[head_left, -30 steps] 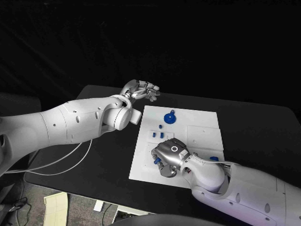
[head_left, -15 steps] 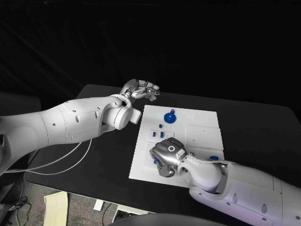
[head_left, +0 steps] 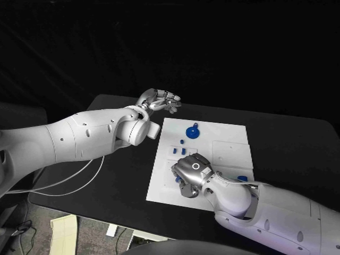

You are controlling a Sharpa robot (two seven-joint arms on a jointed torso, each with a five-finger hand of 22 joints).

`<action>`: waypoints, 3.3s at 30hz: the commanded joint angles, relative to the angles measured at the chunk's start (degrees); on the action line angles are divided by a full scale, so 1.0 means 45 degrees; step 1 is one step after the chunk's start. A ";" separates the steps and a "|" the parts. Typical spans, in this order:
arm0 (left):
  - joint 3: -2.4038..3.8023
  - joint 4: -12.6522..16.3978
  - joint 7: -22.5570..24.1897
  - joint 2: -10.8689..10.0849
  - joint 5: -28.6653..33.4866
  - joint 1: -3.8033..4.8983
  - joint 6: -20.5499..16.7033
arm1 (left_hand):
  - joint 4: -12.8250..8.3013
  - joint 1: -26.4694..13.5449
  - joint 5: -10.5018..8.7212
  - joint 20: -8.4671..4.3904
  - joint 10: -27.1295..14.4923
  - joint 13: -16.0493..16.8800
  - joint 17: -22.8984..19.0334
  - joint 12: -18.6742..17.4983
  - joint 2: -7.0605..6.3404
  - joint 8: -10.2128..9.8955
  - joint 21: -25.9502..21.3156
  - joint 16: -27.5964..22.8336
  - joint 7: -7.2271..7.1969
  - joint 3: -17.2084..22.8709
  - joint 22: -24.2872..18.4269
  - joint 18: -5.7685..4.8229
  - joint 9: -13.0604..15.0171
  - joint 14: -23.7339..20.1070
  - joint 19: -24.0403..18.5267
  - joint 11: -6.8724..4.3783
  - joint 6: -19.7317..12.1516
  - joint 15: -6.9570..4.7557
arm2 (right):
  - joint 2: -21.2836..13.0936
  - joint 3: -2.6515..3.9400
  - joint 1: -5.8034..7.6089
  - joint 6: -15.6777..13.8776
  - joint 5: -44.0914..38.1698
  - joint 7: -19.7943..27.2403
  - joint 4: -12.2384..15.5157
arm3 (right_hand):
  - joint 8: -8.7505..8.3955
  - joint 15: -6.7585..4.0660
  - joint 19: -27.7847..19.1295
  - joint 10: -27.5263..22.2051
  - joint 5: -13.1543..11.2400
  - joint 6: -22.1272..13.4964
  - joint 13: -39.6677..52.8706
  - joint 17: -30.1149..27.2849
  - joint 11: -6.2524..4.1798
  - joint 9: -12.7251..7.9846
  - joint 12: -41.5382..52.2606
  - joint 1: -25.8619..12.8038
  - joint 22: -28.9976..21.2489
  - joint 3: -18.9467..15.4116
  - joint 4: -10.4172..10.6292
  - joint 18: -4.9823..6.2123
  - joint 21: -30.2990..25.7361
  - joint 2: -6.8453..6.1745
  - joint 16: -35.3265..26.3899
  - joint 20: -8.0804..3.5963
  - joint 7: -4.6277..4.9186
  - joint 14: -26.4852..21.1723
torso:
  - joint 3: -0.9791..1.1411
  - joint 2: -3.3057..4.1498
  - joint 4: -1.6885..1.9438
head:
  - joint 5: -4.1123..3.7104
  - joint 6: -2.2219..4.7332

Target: Assemble the parts on the task board

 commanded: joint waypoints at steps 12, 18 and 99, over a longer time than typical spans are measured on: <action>0.0011 0.0057 0.0110 0.0018 -0.0049 0.0019 0.0150 | 0.0000 0.0006 -0.0062 0.0011 -0.0014 -0.0016 0.0036 0.0062 0.0082 0.0061 -0.0051 -0.0094 -0.0034 -0.0070 0.0019 0.0138 -0.0019 0.0115 0.0062 0.0020 -0.0090 0.0004 | 0.0149 -0.0004 0.0079 0.0415 -0.0134 -0.0069 -0.0197 | 0.0099 -0.0130 0.0014 0.1032 0.0023 0.0106 0.0143 -0.0014 -0.0240 0.0073 0.0106 0.0013 0.0230 0.0107 0.0022 0.1075 0.0069 -0.0174 0.0098 -0.0094 0.0020 -0.0038 | 0.0004 0.0003 -0.0003 | 0.0061 -0.0036; 0.0011 0.0061 0.0103 0.0019 -0.0051 0.0019 0.0151 | -0.0001 0.0011 -0.0061 0.0010 -0.0015 -0.0017 0.0044 0.0062 0.0081 0.0063 -0.0055 -0.0101 -0.0035 -0.0069 0.0022 0.0139 -0.0020 0.0116 0.0062 0.0020 -0.0090 0.0004 | 0.0149 -0.0005 0.0083 0.0610 -0.0072 -0.0015 -0.0199 | 0.0098 -0.0130 0.0013 0.1026 0.0024 0.0104 0.0159 -0.0015 -0.0240 0.0078 0.0108 0.0009 0.0231 0.0109 0.0022 0.1075 0.0071 -0.0173 0.0100 -0.0094 0.0020 -0.0039 | 0.0013 0.0006 -0.0007 | 0.0084 -0.0074; 0.0011 0.0055 0.0073 0.0041 -0.0112 0.0022 0.0133 | -0.0007 0.0059 -0.0062 0.0013 -0.0017 -0.0030 0.0136 0.0065 0.0079 0.0084 -0.0100 -0.0175 -0.0037 -0.0064 0.0062 0.0139 -0.0043 0.0132 0.0072 0.0021 -0.0089 0.0005 | 0.0476 -0.0041 0.0083 0.1206 0.0017 -0.0066 -0.0280 | 0.0098 -0.0145 0.0005 0.0949 0.0021 0.0078 0.0506 -0.0028 -0.0256 0.0218 0.0182 -0.0026 0.0243 0.0102 -0.0066 0.1075 0.0118 -0.0106 0.0141 -0.0114 0.0020 -0.0064 | 0.0012 0.0008 -0.0003 | 0.0131 -0.0249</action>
